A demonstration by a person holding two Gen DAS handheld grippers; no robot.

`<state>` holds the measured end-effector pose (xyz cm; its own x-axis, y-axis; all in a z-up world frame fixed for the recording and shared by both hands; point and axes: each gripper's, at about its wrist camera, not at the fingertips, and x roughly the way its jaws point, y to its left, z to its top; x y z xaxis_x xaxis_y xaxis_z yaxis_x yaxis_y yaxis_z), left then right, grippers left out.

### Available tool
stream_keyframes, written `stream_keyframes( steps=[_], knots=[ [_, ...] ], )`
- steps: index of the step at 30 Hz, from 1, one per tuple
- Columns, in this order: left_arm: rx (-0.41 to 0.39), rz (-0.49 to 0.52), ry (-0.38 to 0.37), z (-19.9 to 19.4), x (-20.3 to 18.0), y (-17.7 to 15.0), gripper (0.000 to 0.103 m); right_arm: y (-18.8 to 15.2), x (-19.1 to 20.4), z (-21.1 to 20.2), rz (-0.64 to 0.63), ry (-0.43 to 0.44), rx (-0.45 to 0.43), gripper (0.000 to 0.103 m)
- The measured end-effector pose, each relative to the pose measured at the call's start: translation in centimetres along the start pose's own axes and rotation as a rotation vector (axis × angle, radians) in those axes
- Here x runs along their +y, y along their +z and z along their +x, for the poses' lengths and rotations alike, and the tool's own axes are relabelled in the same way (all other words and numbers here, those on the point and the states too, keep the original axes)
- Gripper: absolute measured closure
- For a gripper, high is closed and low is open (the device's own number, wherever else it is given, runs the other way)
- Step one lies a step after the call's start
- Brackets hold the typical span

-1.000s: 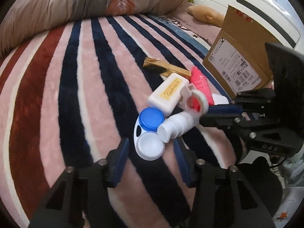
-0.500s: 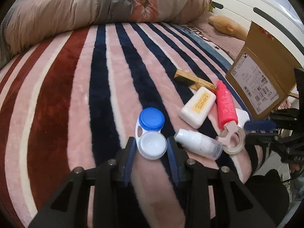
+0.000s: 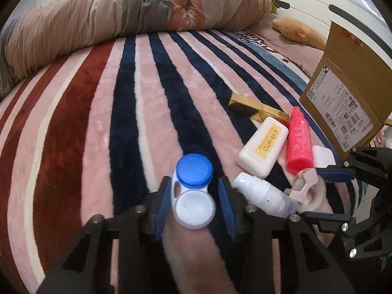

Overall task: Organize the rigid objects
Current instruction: 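Drop the white tape roll in the box with the right tool while left holds, then carry the lens case into the box and open the left tool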

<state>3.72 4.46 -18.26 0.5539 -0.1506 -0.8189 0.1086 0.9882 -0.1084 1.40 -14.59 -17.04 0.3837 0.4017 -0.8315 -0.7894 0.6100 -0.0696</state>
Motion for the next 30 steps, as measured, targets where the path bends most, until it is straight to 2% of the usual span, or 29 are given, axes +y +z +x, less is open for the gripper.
stream_keyframes(
  steps=[4,5,7,10,13,15,18,20,23,25,28,30],
  knots=[
    [0.004,-0.017,-0.021,-0.2,0.7,-0.1,0.074,0.1,0.3,0.7,-0.021,-0.01,0.019,0.06],
    [0.004,-0.01,-0.018,-0.3,0.6,-0.1,0.074,0.3,0.2,0.8,-0.025,-0.011,0.024,0.066],
    [0.004,-0.003,-0.02,-0.4,0.6,-0.2,0.074,0.6,0.4,1.0,-0.033,-0.023,0.04,0.066],
    [0.006,0.002,-0.02,-0.5,0.7,-0.5,0.073,1.4,0.9,-0.7,-0.046,-0.016,0.013,0.066],
    [0.005,0.011,-0.021,-0.5,0.4,-0.8,0.068,2.6,1.2,-5.8,-0.035,0.025,-0.078,0.066],
    [0.004,0.016,-0.016,-0.5,0.3,-0.9,0.068,3.6,0.6,-10.8,-0.014,0.016,-0.181,0.066],
    [0.006,0.006,-0.025,-0.6,0.4,-1.0,0.068,4.2,-2.4,-17.0,0.072,-0.078,-0.273,0.066],
    [0.006,-0.006,-0.034,-0.7,0.6,-1.1,0.068,3.5,-5.8,-20.0,0.163,-0.188,-0.295,0.066],
    [0.013,-0.005,-0.021,-0.5,0.6,-1.1,0.074,1.9,-9.7,-21.0,0.247,-0.305,-0.244,0.065],
    [0.013,-0.007,-0.019,-0.5,0.6,-1.0,0.074,0.5,-12.0,-20.2,0.309,-0.332,-0.164,0.065],
    [0.011,-0.006,-0.017,-0.8,0.6,-0.9,0.074,-1.5,-13.9,-18.7,0.377,-0.378,-0.1,0.065],
    [0.002,-0.005,-0.013,-1.4,0.6,-0.6,0.074,-2.1,-14.4,-17.9,0.4,-0.356,-0.075,0.064]
  ],
)
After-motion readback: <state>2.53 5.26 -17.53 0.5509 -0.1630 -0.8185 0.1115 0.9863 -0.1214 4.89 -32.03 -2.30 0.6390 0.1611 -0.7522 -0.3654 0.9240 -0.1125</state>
